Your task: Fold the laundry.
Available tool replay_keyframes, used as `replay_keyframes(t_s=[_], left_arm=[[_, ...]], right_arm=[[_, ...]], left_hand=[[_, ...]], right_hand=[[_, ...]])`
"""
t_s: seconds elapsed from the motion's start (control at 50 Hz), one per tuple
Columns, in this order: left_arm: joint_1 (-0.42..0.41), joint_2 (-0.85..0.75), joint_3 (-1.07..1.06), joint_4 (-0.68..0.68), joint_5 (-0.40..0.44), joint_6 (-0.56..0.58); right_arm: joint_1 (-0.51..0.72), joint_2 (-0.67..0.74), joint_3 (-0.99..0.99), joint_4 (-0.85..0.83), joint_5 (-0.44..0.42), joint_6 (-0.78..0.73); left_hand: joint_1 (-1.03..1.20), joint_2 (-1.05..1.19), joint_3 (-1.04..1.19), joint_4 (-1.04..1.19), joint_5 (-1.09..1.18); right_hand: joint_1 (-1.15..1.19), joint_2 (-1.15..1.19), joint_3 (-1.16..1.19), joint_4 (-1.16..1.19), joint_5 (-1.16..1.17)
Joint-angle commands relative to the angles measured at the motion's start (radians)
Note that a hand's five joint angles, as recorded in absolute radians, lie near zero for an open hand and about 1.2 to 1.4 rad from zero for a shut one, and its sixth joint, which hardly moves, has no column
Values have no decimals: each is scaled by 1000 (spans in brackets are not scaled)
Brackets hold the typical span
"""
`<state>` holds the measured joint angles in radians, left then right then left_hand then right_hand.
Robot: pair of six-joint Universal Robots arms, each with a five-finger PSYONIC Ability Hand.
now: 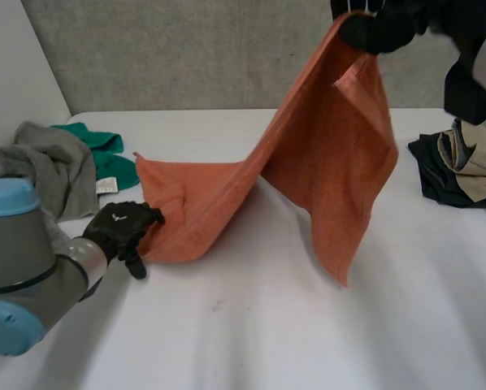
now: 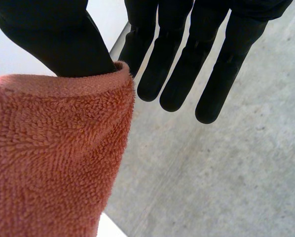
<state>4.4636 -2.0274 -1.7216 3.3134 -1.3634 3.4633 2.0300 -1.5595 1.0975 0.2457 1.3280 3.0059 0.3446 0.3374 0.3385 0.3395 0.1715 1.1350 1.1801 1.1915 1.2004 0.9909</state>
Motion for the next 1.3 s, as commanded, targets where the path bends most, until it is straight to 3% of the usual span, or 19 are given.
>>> replay_keyframes(t_s=[0.02,0.12,0.16,0.18,0.26,0.34,0.48,0.6,0.72,0.9,0.98,1.0,1.1,1.3], left_arm=[[-90,-119,131,-55,-42,-4],[-107,-169,188,-37,-129,-16],[-103,-163,195,-6,-180,-23],[-101,-156,195,8,-193,-21],[-64,-67,157,58,-233,-33],[-15,122,77,74,-181,-29],[95,488,-24,-9,70,-7],[167,460,6,-193,179,89],[163,204,140,-247,120,209],[62,-66,574,-152,-46,201],[26,-67,730,12,-143,159],[16,-47,759,111,-173,122],[5,22,751,356,-168,16],[37,137,470,287,-132,-18]], right_arm=[[-16,-45,-51,18,19,47],[-37,-59,-80,41,23,84],[-62,-66,-79,40,25,91],[-71,-65,-77,38,25,90],[-143,-42,-50,35,14,65],[-237,13,-2,40,-26,-22],[-272,128,128,50,-38,-249],[-264,225,228,41,-35,-407],[-231,416,204,-70,25,-456],[-205,630,-105,-360,183,-455],[-195,642,-241,-563,203,-407],[-195,633,-264,-651,203,-369],[-191,572,-263,-890,201,-283],[-211,457,-33,-876,102,-263]], left_hand=[[86,93,92,91,85],[479,486,485,484,477],[1023,1030,1029,1028,1022],[1051,1059,1057,1056,1050],[1052,1059,1058,1057,1050],[1052,1059,1058,1057,1050],[1052,1059,1058,1057,1050],[1052,1059,1058,1057,1050],[1052,1059,1058,1057,1050],[1052,1059,1058,1057,1050],[1052,1059,1058,1057,1050],[1052,1059,1058,1057,1050],[1052,1059,1058,1057,1050],[1052,1059,1058,1057,1050]], right_hand=[[261,216,205,196,231],[261,216,205,196,231],[261,216,205,196,231],[261,216,205,196,231],[261,216,205,196,231],[261,216,205,196,231],[261,216,205,196,231],[261,216,205,196,231],[261,216,205,196,231],[261,216,205,196,231],[261,216,205,196,231],[261,216,205,196,231],[261,216,205,196,231],[261,216,205,196,231]])
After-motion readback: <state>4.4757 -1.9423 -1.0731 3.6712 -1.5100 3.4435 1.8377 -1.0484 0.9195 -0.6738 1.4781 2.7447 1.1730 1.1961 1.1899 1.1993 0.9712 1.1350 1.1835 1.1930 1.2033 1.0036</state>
